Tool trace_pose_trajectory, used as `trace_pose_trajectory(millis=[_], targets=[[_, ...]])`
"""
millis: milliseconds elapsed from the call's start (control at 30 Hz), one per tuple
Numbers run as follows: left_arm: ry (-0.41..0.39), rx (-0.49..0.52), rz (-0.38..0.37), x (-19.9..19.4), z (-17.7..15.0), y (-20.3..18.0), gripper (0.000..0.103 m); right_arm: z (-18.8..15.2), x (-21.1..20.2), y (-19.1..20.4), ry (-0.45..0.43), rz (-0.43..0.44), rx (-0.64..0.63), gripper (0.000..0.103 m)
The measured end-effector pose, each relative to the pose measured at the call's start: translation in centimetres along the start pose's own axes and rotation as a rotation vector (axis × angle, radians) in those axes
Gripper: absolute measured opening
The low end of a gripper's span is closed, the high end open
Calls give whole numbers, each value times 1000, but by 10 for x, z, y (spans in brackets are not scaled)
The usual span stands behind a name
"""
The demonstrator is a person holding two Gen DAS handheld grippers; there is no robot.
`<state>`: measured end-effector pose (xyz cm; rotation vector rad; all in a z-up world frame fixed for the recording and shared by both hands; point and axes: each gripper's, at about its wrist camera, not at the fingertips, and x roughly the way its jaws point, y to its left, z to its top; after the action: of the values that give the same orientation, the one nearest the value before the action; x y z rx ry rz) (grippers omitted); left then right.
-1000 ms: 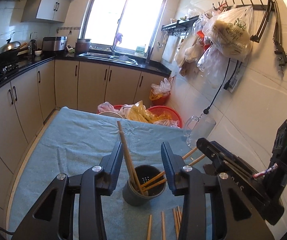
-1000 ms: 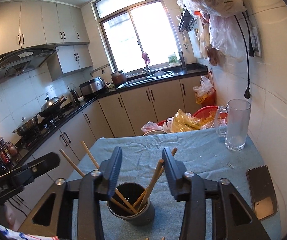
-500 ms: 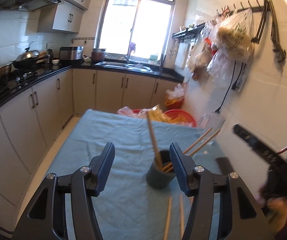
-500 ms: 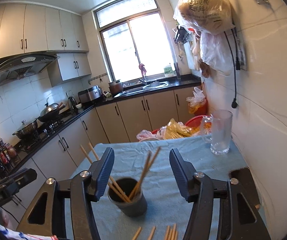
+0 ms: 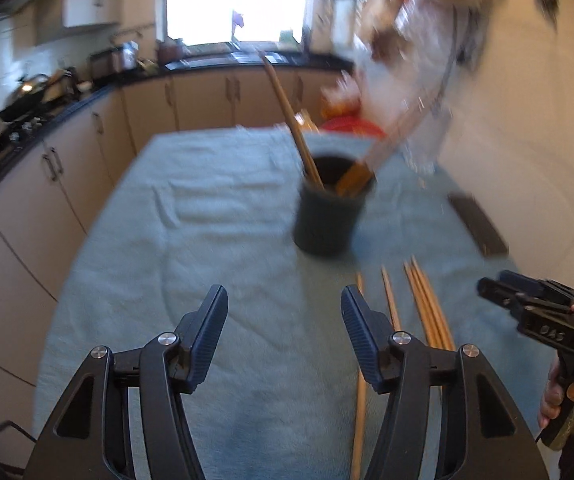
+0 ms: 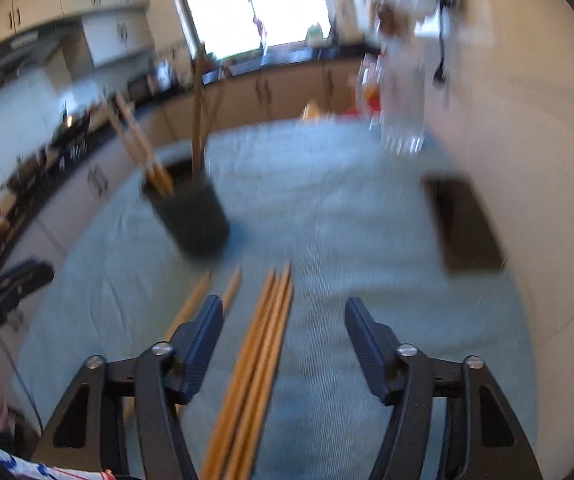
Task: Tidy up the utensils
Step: 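Close the left tool on a chopstick while the right tool grasps another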
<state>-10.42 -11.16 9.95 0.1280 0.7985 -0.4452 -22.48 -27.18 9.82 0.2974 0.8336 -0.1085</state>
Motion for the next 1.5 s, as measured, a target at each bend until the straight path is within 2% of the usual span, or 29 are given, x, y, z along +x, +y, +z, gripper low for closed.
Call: trace_pose_trajectory(millis=[33,67,167,267,367,433,667,767,933,1067,1200,1300,1500], targets=[[24,18,-13,8,-4,-5,58,-7,9,-2,41,12,-5,42],[51,37,-28,17,-7,-11,58,-11,16,-4,66,18,-8,39],[116,72,-64,38,-16,-24,57,-21,32,-8,111,24,-7,35],[160,93,-118,55,-20,-35,56,-26,39,-8,127,27,-6,35],[205,107,-123,73,-21,-46,42,-27,44,-4,137,25,-23,35],[237,115,-127,84,-22,-51,26,-31,45,3,136,-1,-58,35],[275,146,-103,108,-23,-63,19,-35,40,5,140,2,-58,32],[273,130,-79,111,-21,-60,7,-38,38,3,140,2,-47,32],[287,42,-71,110,-19,-40,7,-39,35,-1,137,1,-19,32],[292,-3,-79,104,-23,-28,7,-38,32,-7,121,33,27,32],[284,-40,-98,101,-27,-19,7,-40,30,-9,113,-9,19,32],[276,-59,-113,100,-27,-14,7,-41,32,-7,132,-43,-9,27],[276,-51,-114,98,-29,-14,7,-31,42,1,175,-77,-54,27]])
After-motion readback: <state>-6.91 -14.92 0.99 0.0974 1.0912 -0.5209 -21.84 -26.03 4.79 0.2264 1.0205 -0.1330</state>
